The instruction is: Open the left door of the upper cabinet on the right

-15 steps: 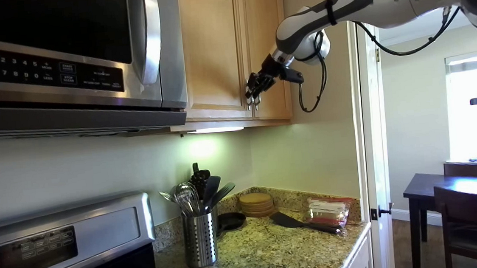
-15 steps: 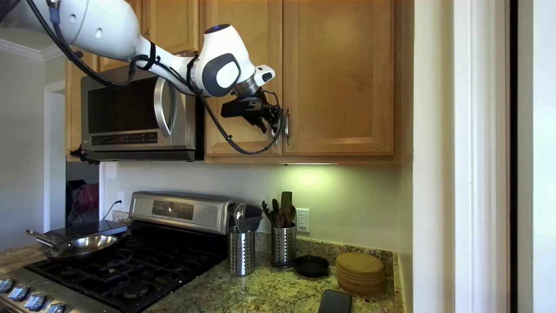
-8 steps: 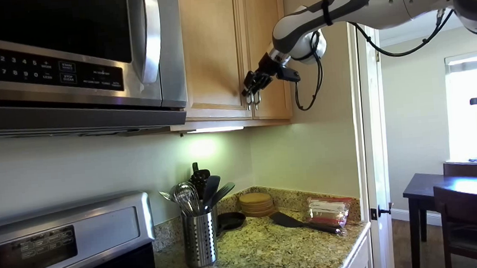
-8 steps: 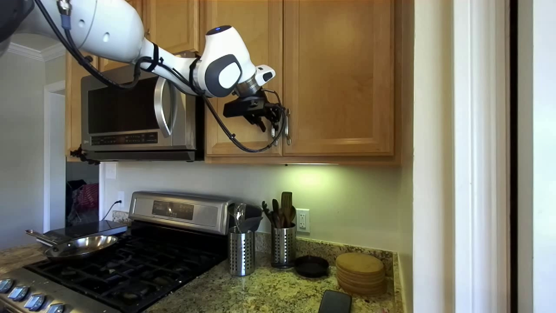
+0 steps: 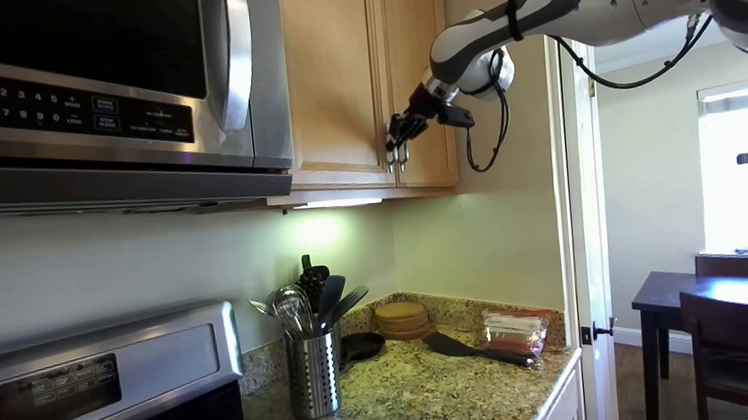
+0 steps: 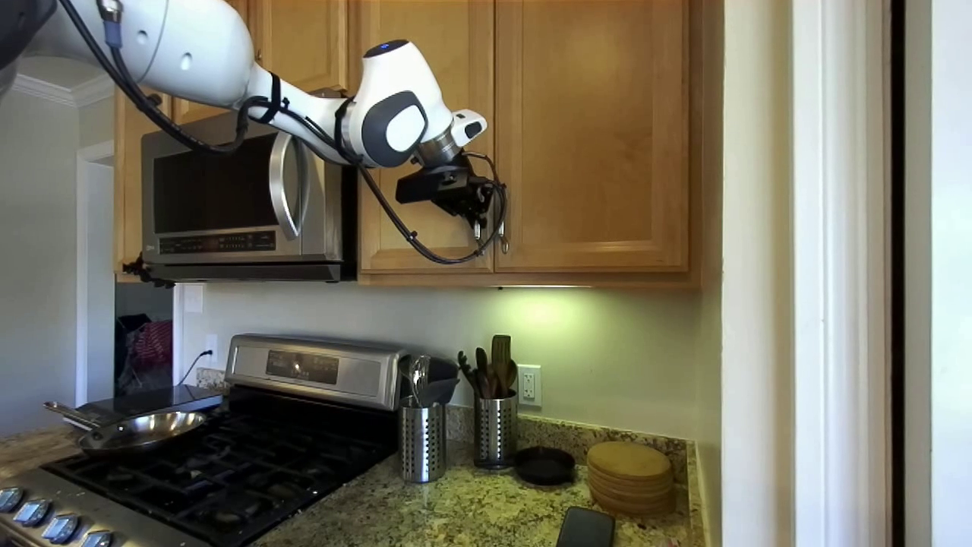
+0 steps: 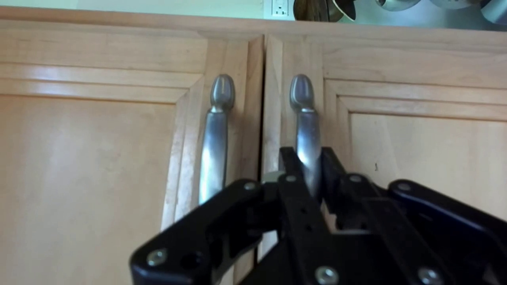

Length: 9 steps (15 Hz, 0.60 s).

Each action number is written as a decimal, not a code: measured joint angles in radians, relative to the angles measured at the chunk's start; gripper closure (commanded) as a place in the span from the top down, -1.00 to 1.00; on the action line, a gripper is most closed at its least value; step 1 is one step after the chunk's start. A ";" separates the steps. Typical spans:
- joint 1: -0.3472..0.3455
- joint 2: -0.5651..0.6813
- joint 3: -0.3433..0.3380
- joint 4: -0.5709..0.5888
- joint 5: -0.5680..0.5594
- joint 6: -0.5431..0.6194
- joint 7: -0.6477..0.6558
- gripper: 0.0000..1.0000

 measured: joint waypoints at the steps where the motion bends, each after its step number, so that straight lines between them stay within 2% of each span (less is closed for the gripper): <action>1: 0.000 0.000 0.000 -0.001 0.000 0.000 0.001 -0.80; 6: 0.004 -0.028 0.003 -0.036 -0.068 0.011 0.087 -0.81; 9: 0.012 -0.079 0.005 -0.100 -0.166 0.032 0.201 -0.81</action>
